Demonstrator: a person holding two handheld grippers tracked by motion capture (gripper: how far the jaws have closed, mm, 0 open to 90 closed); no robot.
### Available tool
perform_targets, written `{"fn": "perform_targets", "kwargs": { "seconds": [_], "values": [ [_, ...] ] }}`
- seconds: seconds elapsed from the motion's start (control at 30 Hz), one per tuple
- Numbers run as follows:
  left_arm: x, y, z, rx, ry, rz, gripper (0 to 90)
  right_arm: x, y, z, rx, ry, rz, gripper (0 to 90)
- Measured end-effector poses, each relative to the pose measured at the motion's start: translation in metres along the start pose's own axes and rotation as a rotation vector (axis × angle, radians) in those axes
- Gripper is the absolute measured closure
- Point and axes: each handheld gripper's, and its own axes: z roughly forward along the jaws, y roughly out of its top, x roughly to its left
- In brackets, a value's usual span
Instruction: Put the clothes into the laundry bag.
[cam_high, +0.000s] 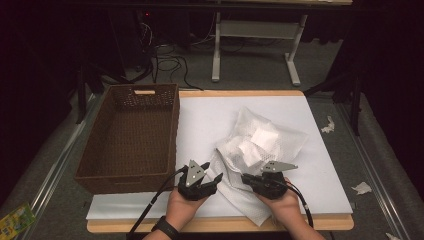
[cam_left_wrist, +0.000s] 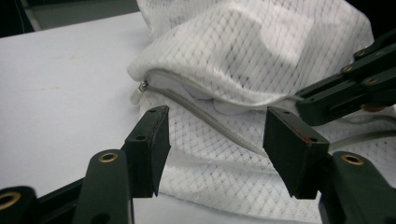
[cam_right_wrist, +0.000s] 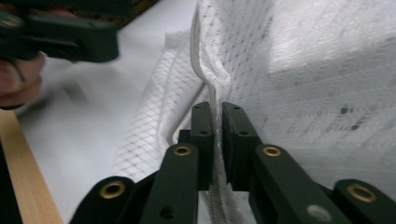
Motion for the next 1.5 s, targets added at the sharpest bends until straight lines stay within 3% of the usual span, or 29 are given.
{"fn": "perform_targets", "kwargs": {
  "seconds": [0.13,0.23,0.3,0.37,0.4,0.43,0.53,0.6,0.67,0.77,0.9,1.03,1.2,1.33,1.5],
  "values": [
    [-0.001,0.000,0.002,-0.009,-0.015,-0.015,41.5,0.003,0.009,-0.022,-0.113,-0.009,-0.023,74.7],
    [-0.001,0.001,0.002,-0.014,-0.022,-0.017,41.4,-0.002,0.016,-0.044,-0.220,-0.043,-0.002,72.0],
    [-0.002,0.001,0.001,-0.018,-0.025,-0.019,41.4,-0.010,0.019,-0.059,-0.279,-0.084,0.022,70.3],
    [-0.002,0.002,0.000,-0.028,-0.022,-0.021,41.5,-0.020,0.018,-0.071,-0.315,-0.148,0.061,64.4],
    [-0.002,0.002,-0.001,-0.027,-0.024,-0.020,41.6,-0.027,0.015,-0.075,-0.320,-0.201,0.084,60.4],
    [-0.002,0.003,-0.001,-0.034,-0.025,-0.023,41.6,-0.030,0.013,-0.077,-0.316,-0.235,0.099,57.9],
    [-0.001,0.004,-0.003,-0.040,-0.030,-0.033,41.7,-0.044,0.005,-0.074,-0.254,-0.305,0.140,39.4],
    [-0.002,0.004,-0.004,-0.047,-0.034,-0.033,41.6,-0.052,0.001,-0.067,-0.220,-0.282,0.188,32.7],
    [-0.002,0.005,-0.005,-0.052,-0.037,-0.032,41.6,-0.054,-0.002,-0.059,-0.191,-0.285,0.200,31.4],
    [-0.003,0.005,-0.006,-0.055,-0.037,-0.030,41.6,-0.056,-0.006,-0.044,-0.130,-0.324,0.180,31.6],
    [-0.005,0.006,-0.009,-0.067,-0.039,-0.024,41.6,-0.059,-0.007,-0.028,-0.073,-0.384,0.148,38.7],
    [-0.006,0.007,-0.012,-0.076,-0.048,-0.024,41.6,-0.066,-0.007,-0.012,-0.017,-0.392,0.128,59.4],
    [-0.009,0.006,-0.015,-0.074,-0.052,-0.016,41.7,-0.077,-0.002,-0.008,-0.005,-0.413,0.131,80.7],
    [-0.011,0.003,-0.019,-0.068,-0.051,-0.020,41.9,-0.091,0.004,-0.008,-0.011,-0.422,0.145,83.1],
    [-0.012,-0.002,-0.026,-0.061,-0.032,-0.015,42.1,-0.114,0.020,0.001,-0.011,-0.432,0.126,84.5]
  ]
}}
